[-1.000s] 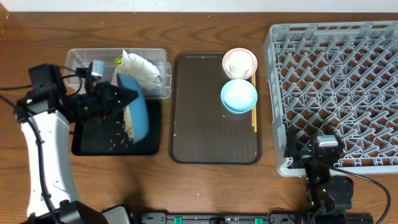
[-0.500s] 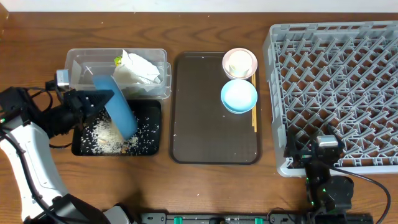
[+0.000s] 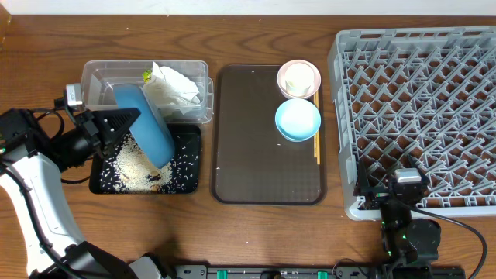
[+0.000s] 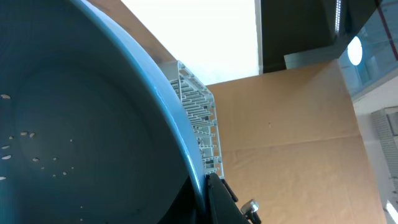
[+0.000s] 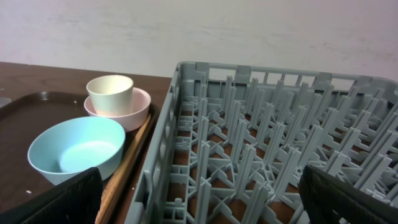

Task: Sort waste into correct bins and load items into the dishwasher rack
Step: 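Tip the blue plate with the left gripper to dump rice onto the black tray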

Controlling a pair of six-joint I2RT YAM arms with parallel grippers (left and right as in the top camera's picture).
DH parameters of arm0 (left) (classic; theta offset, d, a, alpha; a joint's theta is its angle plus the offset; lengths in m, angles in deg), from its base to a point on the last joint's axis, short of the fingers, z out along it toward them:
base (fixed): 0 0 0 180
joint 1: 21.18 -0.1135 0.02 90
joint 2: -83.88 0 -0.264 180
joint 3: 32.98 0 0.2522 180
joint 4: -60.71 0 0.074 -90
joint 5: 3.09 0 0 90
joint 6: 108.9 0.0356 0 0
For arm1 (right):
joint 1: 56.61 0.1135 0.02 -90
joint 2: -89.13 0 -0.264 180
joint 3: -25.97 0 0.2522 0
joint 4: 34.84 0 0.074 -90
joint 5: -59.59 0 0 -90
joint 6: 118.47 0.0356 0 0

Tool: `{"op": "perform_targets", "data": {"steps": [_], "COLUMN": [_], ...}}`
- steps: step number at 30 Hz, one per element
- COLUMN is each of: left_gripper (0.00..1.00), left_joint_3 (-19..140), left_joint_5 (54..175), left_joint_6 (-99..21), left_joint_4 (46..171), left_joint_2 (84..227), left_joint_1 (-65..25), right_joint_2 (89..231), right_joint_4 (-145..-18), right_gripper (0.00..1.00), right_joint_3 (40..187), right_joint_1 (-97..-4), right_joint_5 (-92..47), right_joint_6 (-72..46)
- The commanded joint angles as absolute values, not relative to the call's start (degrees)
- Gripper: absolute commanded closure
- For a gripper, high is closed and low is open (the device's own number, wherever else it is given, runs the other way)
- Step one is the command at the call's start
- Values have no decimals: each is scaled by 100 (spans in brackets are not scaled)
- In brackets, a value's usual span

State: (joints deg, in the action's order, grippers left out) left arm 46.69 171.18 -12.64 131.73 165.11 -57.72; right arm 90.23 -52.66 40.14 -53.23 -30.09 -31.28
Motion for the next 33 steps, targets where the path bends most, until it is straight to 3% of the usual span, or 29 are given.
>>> {"op": "perform_targets", "data": {"steps": [1, 33], "left_gripper": [93, 94], "left_joint_3": [4647, 4647], "left_joint_5": [17507, 17692], "left_joint_6": [-1139, -1056], "left_joint_4": [13142, 13356], "left_joint_2": [16437, 16468], "left_joint_1": [-5922, -6130], "right_joint_2": [9014, 9016], "right_joint_4": [-5287, -5287], "right_gripper": [1, 1], "right_joint_3": [4005, 4005], "right_joint_1": [-5402, -5402], "right_joint_5": [-2974, -2974], "right_joint_6": [-3194, -3196]}}
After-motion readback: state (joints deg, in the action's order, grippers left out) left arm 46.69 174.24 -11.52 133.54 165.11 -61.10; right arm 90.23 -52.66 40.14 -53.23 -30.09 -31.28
